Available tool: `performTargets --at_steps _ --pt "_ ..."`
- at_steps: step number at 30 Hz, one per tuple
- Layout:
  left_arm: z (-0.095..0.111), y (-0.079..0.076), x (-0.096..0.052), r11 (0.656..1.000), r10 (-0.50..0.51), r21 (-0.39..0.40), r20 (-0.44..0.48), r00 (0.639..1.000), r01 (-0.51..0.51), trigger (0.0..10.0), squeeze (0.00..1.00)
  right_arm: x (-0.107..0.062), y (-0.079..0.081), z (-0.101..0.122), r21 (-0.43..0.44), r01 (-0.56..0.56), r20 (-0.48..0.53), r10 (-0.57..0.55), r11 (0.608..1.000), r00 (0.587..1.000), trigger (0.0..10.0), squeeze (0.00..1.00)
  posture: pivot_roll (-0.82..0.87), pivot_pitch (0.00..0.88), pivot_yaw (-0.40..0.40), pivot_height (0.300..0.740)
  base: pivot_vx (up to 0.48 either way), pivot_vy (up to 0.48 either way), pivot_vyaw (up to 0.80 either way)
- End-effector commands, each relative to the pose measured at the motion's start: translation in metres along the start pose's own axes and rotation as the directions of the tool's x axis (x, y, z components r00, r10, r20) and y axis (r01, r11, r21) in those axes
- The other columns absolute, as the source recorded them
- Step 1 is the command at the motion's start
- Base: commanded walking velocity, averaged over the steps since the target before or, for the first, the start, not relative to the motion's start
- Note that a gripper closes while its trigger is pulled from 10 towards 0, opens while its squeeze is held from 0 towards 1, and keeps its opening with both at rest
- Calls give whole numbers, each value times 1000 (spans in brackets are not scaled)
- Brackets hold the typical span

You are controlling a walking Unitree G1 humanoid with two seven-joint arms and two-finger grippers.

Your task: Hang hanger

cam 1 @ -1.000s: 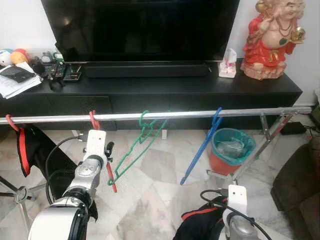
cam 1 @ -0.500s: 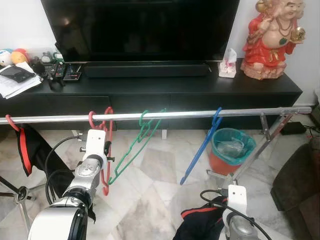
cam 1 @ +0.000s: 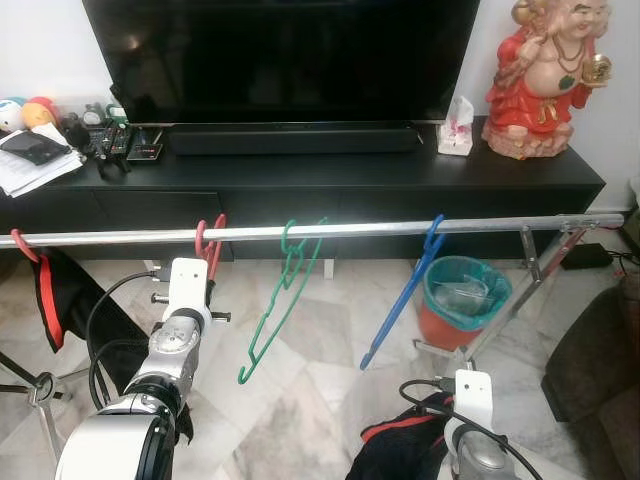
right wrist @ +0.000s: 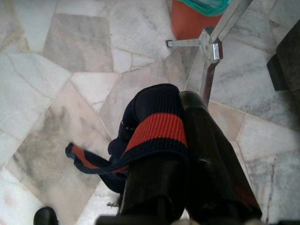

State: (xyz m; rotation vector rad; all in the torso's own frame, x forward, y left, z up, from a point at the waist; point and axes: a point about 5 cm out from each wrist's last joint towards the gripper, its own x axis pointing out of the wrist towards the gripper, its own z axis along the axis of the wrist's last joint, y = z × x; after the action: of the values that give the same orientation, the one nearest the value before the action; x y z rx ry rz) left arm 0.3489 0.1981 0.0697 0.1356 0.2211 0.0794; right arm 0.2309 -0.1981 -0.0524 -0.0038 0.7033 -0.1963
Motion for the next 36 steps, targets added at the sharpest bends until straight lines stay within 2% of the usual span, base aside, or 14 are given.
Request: performTargets --at_steps 1,4,5,6,10,18,22,29,36 --pt "0 0 -1 1000 19 -11 15 1000 -19 0 0 1 3 5 -4 -7 18 7 1000 1000 10000 0 12 0 1 740 0 0 0" --pt "2 -3 -1 1000 7 -18 45 999 -6 0 0 1 3 5 -1 -7 21 7 1000 1000 10000 0 13 0 2 740 0 0 0" --pt "4 -5 -2 1000 -4 -22 62 998 5 3569 0 1 3 5 -1 -7 21 7 1000 1000 10000 0 15 0 1 740 0 0 0" --pt "7 -7 -2 999 -16 -27 92 996 19 10000 0 1 3 5 0 -7 23 7 1000 1000 10000 0 16 0 0 740 0 0 0" --pt "15 -14 -4 998 -52 -25 180 982 58 10000 0 0 3 4 2 -9 25 9 1000 1000 10000 0 23 0 -1 740 0 0 0" --pt "10 -18 -14 997 -74 -15 238 968 80 10000 0 0 4 3 6 -11 25 11 1000 1000 10000 0 18 0 6 740 0 0 0" --pt "-9 -18 -24 993 -118 10 205 972 119 10000 0 0 4 2 7 -9 27 9 1000 1000 10000 0 25 0 5 740 0 0 0" --pt "-52 -2 -53 995 -101 21 125 987 99 10000 0 -2 1 -1 13 -5 45 4 1000 999 10000 0 25 0 8 740 0 0 0" --pt "-66 -2 -65 995 -97 7 86 992 97 10000 0 -3 -3 -2 13 -1 58 0 1000 998 10000 0 20 0 6 740 0 0 0"
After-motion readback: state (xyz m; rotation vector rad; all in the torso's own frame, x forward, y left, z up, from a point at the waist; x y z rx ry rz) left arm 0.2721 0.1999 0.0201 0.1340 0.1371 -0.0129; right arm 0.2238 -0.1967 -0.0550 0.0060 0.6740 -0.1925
